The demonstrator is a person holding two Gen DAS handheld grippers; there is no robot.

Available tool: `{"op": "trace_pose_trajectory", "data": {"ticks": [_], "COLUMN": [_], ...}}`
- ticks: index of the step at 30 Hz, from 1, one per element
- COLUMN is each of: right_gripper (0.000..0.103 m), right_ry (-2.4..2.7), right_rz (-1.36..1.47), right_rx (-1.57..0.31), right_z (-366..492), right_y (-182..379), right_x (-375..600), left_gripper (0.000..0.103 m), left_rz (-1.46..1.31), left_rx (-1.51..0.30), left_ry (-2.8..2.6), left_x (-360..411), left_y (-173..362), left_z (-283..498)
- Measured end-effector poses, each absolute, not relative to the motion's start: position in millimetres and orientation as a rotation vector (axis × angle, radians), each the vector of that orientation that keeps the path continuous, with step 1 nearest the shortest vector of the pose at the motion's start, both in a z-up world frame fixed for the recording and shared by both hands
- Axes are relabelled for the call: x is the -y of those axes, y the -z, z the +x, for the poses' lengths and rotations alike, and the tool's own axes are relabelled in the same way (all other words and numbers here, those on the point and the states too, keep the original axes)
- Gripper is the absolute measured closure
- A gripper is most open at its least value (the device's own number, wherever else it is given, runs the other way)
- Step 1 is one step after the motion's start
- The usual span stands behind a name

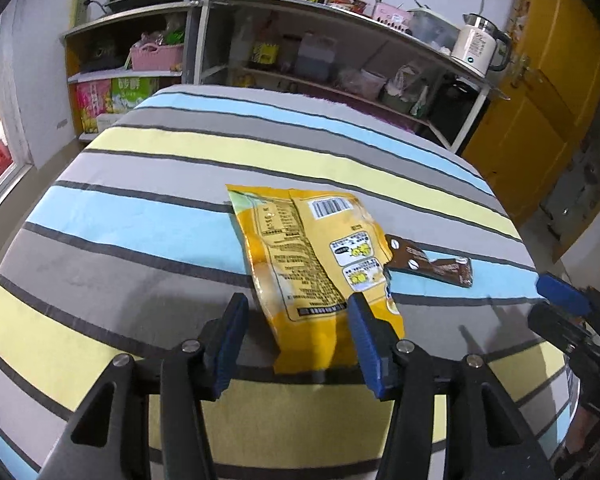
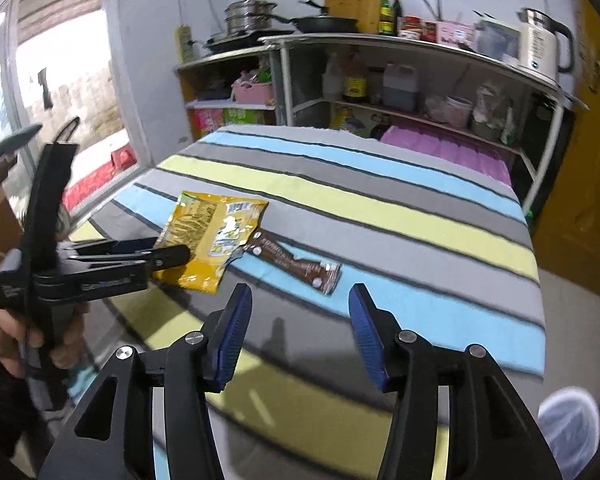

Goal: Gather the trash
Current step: 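Grasp the yellow packet with the left tool while the right tool grasps the brown bar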

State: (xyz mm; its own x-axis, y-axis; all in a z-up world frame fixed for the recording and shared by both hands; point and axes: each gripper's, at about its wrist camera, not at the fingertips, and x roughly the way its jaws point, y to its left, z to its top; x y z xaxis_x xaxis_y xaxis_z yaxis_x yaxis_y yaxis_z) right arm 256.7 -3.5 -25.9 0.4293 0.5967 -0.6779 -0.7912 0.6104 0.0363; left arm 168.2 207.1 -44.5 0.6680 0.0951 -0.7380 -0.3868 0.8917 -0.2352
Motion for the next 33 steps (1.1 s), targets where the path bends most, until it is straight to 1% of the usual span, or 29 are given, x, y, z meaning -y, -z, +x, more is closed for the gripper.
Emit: {"op": "trace_pose_trajectory", "data": {"ticks": [9, 12, 13, 15, 17, 19, 20, 26, 33], "right_gripper": [0.051, 0.051, 0.051, 0.051, 0.051, 0.066, 0.084, 0.086, 0.087], "right_ry": [-0.988, -0.999, -1.01, -1.023, -1.022, -1.024, -1.016, -0.937, -0.876], "right_rz": [-0.511, -0.576, -0.578, -0.566, -0.552, -0.528, -0.525, -0.488, -0.344], "right_rx": [-0.737, -0.759, -0.758, -0.775, -0.795, -0.813, -0.811, -0.823, -0.787], "right_z": [290.4, 298.2, 300.4, 305.2, 307.6, 308.5, 306.8, 300.3, 275.3], "right_y": [55.9, 67.7, 69.6, 69.6, 69.6, 69.3, 68.2, 63.3, 38.3], "right_x": [-44.6, -56.0, -57.5, -58.6, -58.1, -56.6, -56.0, -47.3, -2.1], "left_gripper": [0.051, 0.058, 0.063, 0.067, 0.073, 0.077, 0.089, 0.095, 0.097], "left_rz": [-0.358, -0.342, -0.34, -0.336, -0.341, -0.351, -0.358, -0.351, -0.359], "left_rx": [-0.813, -0.82, -0.82, -0.822, -0.82, -0.814, -0.811, -0.786, -0.74], "left_ry": [-0.307, -0.322, -0.322, -0.325, -0.324, -0.32, -0.31, -0.269, -0.21], "left_x": [-203.4, -203.5, -203.3, -203.4, -204.7, -206.2, -206.9, -202.0, -191.2], "left_y": [44.7, 44.4, 44.4, 44.3, 44.1, 44.0, 43.9, 39.8, 28.4], "left_z": [173.1, 175.2, 175.9, 176.3, 175.7, 174.5, 173.8, 168.6, 154.9]}}
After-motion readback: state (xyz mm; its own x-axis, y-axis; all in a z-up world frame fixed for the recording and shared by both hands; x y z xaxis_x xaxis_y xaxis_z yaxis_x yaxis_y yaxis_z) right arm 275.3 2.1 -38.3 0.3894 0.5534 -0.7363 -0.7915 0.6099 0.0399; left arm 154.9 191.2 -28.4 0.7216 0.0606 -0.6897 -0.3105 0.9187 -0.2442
